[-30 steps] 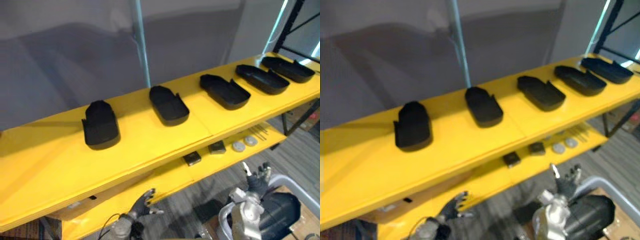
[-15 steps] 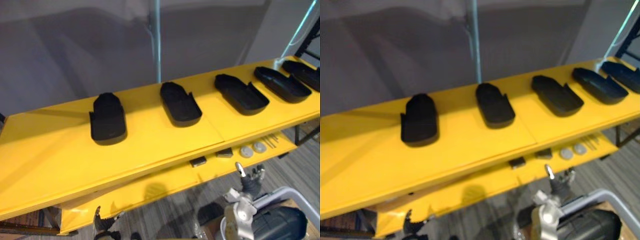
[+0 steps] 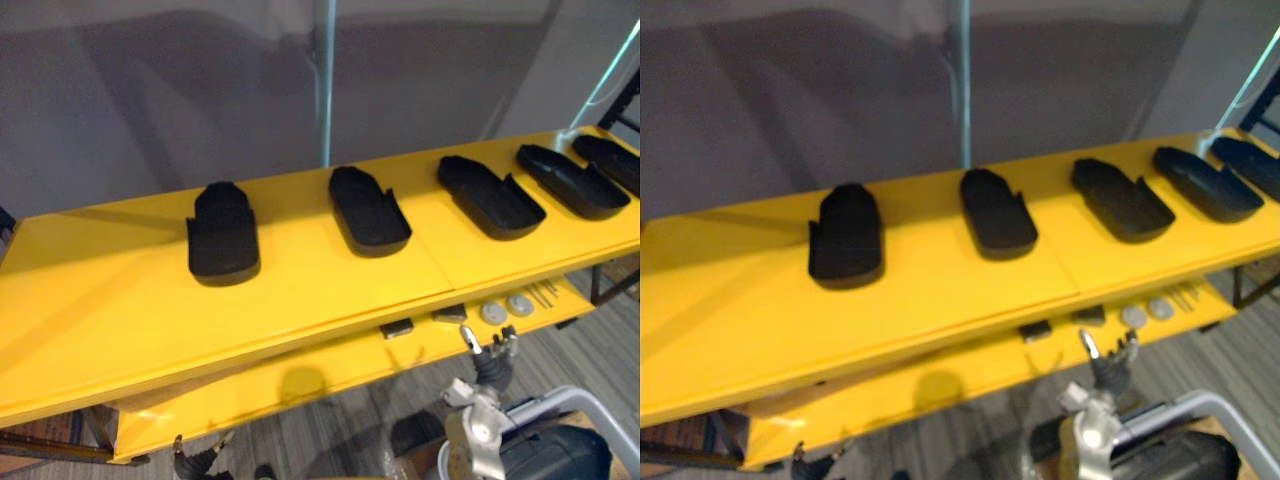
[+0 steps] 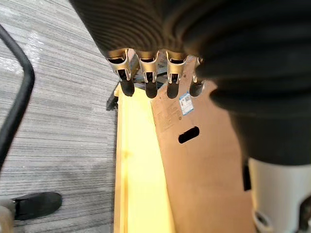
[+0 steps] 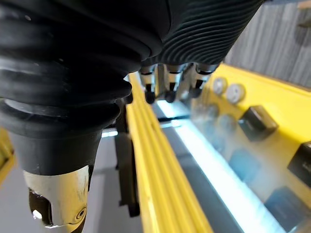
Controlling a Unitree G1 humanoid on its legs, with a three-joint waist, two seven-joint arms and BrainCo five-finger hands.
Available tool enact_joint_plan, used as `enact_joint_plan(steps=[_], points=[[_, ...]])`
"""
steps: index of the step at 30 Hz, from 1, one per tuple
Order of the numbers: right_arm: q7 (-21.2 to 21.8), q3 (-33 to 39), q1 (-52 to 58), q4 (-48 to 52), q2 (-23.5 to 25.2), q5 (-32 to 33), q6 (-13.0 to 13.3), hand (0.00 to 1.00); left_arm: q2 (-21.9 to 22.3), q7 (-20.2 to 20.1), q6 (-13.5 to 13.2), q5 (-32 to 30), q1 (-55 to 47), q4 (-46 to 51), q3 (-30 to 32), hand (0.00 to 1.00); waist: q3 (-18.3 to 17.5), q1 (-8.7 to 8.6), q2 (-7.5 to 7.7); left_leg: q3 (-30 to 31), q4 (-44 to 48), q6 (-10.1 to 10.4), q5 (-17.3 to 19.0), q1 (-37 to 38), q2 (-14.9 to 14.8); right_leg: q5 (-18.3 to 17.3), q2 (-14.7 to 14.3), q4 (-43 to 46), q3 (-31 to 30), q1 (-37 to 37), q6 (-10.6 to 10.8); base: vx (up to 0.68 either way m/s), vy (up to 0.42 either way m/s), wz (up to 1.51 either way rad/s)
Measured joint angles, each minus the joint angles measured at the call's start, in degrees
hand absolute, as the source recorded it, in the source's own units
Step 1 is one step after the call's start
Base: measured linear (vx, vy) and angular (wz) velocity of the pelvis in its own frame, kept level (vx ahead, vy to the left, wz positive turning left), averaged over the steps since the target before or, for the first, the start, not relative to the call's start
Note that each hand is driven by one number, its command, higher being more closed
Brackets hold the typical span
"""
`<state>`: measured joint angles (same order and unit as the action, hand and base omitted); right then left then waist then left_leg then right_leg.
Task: Walk over and take plastic housings, then place them on the shelf
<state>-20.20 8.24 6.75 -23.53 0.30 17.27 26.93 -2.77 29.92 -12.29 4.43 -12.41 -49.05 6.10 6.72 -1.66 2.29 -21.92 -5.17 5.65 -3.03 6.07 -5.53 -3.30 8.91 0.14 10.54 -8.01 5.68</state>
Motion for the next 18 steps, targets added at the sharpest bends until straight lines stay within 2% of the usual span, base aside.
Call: enact_joint_plan(steps=[3, 6, 9, 10, 12, 14, 16, 17, 18], points=[[0.16, -0.01, 0.37, 0.00, -0.02, -0.14, -0.54, 0.00, 0.01, -0.59, -0.03, -0.07, 1.24, 0.00, -0.04, 0.00, 0.02, -0.02, 0.00, -0.70, 0.00, 0.15, 0.27, 0.12, -0.02, 0.01, -0.03, -0.02, -0.68, 0.19, 0.01, 0.05, 0.002, -0.12], [-0.92, 0.00, 0.93, 0.04, -0.05, -2.00, -0.76, 0.00, -0.24, -6.56, -0.07, -0.51, 1.99, -0.21, -0.22, 0.00, 0.04, -0.24, 0.02, -2.39, 0.01, 0.54, 0.85, 0.90, -0.11, -0.03, -0.11, -0.02, -2.16, 0.45, -0.06, 0.05, 0.009, -0.22], [-2.25, 0.05, 0.97, 1.80, -0.15, -3.52, -0.81, 0.00, -1.05, -12.38, 0.00, -7.29, 2.35, -1.81, -2.06, 0.00, -0.05, -0.78, -0.14, -5.32, 0.05, 0.83, 1.45, 1.37, -0.46, 0.01, -0.45, 0.39, -4.95, 2.15, -0.04, 0.04, 0.006, -0.56], [-2.51, 0.14, 2.11, 4.37, -0.28, -3.83, -0.91, 0.00, -1.67, -15.13, 0.01, -9.66, 2.32, -1.89, -3.73, 0.00, -0.01, -0.91, -0.17, -7.57, 0.14, 1.24, 1.89, 2.04, -0.94, 0.32, -1.08, 0.55, -7.78, 3.36, -0.21, 0.04, -0.009, -0.85], [-2.42, 0.43, 3.40, 7.61, -0.83, -4.17, -0.97, 0.00, -2.37, -17.41, 0.07, -11.74, 2.92, -1.96, -5.36, 0.00, -0.05, -1.34, -0.22, -10.35, 0.35, 1.64, 2.28, 2.73, -1.37, 0.79, -1.77, 0.65, -10.36, 4.58, -0.59, 0.04, -0.011, -0.89], [-2.47, 2.01, 4.81, 11.07, -2.33, -4.51, -0.99, 0.00, -3.79, -20.86, 0.01, -14.28, 4.21, -3.84, -9.30, 0.00, -0.07, -3.64, -0.23, -14.98, 0.40, 2.43, 3.05, 4.29, -1.81, 1.68, -2.81, 0.64, -14.91, 6.16, -0.62, 0.05, 0.000, -1.03], [-1.95, 3.54, 5.78, 12.32, -4.12, -4.23, -0.90, 0.00, -4.35, -22.70, 0.03, -14.39, 5.28, -4.35, -11.61, 0.00, -0.06, -5.54, -0.49, -17.51, 0.40, 2.97, 4.05, 5.91, -2.10, 2.61, -3.85, 0.65, -18.62, 7.26, -1.08, 0.08, -0.002, -1.09], [-1.71, 4.16, 6.35, 12.77, -4.72, -3.61, -0.88, 0.00, -4.45, -23.12, 0.03, -14.35, 5.59, -4.46, -12.12, 0.00, -0.04, -5.86, -0.67, -18.40, 0.41, 3.18, 4.57, 6.40, -2.15, 2.96, -4.20, 0.67, -19.66, 7.63, -0.88, 0.08, 0.003, -1.25], [-0.88, 5.44, 7.64, 13.41, -5.56, -2.87, -0.88, 0.00, -4.69, -23.89, 0.03, -14.05, 6.30, -4.91, -13.73, 0.00, -0.01, -7.19, -0.84, -20.03, 0.42, 3.30, 5.33, 7.23, -2.15, 3.60, -4.77, 0.66, -21.58, 8.30, -0.95, 0.04, 0.026, -1.06]])
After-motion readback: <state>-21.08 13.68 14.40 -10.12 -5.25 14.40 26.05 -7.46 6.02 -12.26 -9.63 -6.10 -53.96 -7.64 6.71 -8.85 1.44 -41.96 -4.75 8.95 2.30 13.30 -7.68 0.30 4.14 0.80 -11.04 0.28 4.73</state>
